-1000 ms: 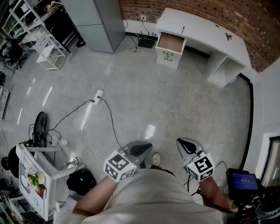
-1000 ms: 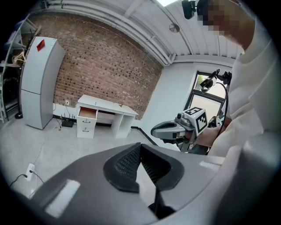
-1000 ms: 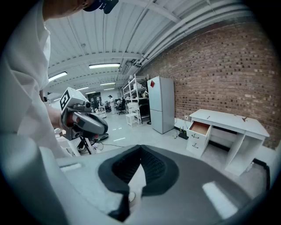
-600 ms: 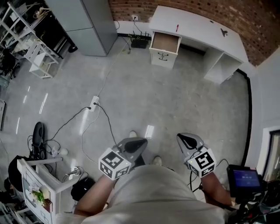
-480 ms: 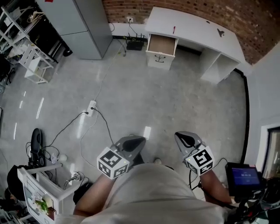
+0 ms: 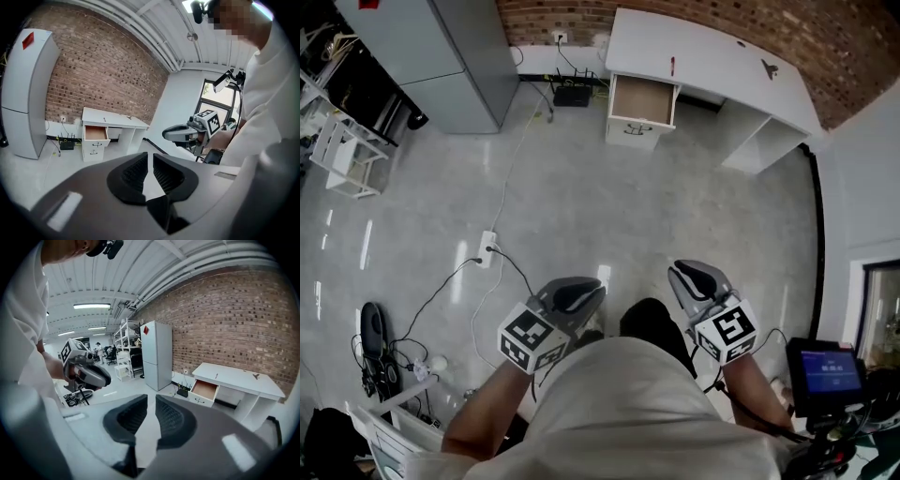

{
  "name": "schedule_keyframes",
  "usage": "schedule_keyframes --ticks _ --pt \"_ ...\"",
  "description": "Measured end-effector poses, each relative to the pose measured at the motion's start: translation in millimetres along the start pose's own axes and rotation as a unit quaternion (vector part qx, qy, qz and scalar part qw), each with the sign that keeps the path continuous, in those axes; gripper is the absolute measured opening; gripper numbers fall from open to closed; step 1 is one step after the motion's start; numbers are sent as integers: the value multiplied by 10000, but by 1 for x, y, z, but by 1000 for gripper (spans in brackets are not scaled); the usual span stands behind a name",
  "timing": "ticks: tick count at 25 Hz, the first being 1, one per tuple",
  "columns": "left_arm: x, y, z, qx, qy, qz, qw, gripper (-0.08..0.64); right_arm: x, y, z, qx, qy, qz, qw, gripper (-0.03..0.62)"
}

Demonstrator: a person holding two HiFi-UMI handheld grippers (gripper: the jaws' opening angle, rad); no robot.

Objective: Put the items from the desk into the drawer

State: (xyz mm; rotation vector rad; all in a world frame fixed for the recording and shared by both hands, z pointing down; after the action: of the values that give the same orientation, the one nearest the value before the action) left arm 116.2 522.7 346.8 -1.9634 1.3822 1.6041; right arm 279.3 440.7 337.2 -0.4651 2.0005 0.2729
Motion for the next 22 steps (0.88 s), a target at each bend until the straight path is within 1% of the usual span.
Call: schedule_keyframes --ticks 3,7,11,15,17,19,20,22 --pt "4 28 -11 -12 7 131 9999 45 1 -16 -26 18 146 -9 9999 43" --pt "24 72 -39 -59 23 329 9994 51 13 -59 -75 134 223 -53 9996 54" --pt "65 121 -73 72 81 357 9993 51 41 -117 -134 328 105 -64 9994 54" --pt "109 162 -103 217 92 329 9992 51 75 -175 -178 433 -60 -54 9990 54" --pt "128 197 -125 293 67 349 9989 55 85 -208 -208 492 -75 -34 9988 54" --pt "142 236 -154 291 25 464 9985 55 86 -247 -243 469 20 -84 9989 54" --pt "146 249 -166 237 19 509 9984 55 83 -262 -256 414 77 -158 9990 54" --pt "154 259 -177 97 39 501 9987 55 77 -276 -265 258 171 -320 9990 54"
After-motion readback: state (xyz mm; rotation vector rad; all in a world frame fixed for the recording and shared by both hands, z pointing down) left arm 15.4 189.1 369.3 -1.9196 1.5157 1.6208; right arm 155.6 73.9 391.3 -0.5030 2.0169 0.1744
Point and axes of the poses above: the fingertips, and each gripper's own axes: z backward along the fingers, y to its left, x out of its top, the point moved 4 cm from there along z, backward along the fingers, and after that the axes turned 2 degrees about z, right-handed, at the moved point
